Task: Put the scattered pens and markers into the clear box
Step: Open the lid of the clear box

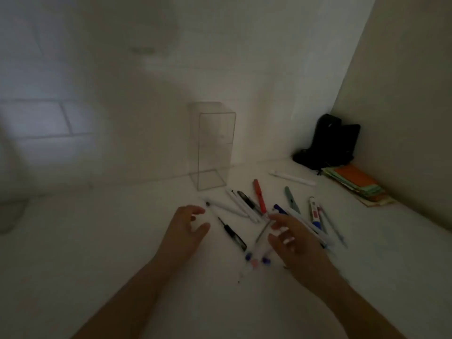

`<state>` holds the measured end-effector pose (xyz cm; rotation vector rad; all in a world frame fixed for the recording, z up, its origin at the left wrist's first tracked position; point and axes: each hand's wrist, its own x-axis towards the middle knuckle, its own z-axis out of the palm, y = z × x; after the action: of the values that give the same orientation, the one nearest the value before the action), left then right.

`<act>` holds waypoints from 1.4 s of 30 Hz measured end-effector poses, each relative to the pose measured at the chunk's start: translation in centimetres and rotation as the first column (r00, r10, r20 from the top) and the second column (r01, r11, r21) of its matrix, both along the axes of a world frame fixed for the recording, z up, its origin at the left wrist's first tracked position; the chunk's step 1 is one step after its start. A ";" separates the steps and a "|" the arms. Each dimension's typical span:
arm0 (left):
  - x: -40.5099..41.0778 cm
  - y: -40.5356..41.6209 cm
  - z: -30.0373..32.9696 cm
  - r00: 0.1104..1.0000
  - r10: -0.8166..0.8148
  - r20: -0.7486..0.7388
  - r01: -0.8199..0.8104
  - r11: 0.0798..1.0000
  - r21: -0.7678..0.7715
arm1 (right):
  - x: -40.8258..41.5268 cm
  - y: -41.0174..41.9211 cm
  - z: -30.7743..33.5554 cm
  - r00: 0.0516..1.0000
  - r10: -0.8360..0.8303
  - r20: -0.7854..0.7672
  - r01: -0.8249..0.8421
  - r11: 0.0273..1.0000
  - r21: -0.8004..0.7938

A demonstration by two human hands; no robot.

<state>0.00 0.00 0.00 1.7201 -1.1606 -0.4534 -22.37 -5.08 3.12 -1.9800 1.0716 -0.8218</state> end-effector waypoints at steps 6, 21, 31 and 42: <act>0.9 -1.8 2.6 0.999 -0.017 0.035 0.015 0.998 0.060 | 2.8 -1.5 2.3 0.994 0.019 -0.112 -0.016 1.000 0.027; 7.8 -13.7 3.8 0.991 0.018 -0.130 -0.010 0.998 0.062 | 16.0 -14.8 6.7 0.974 0.152 0.165 -0.172 0.978 0.117; 6.1 -11.3 2.4 0.948 -0.244 -0.206 0.245 0.969 -0.019 | 12.2 -9.6 5.9 0.990 -0.038 0.135 0.056 0.990 -0.133; 3.9 -9.7 2.0 0.946 -0.273 -0.177 0.263 0.962 -0.079 | 10.5 -7.0 14.1 0.931 -0.169 0.325 0.292 0.879 -0.378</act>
<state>3.90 -9.67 1.98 1.4439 -1.2625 -0.7274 -11.87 -12.03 17.19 -2.0091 1.0351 -1.5314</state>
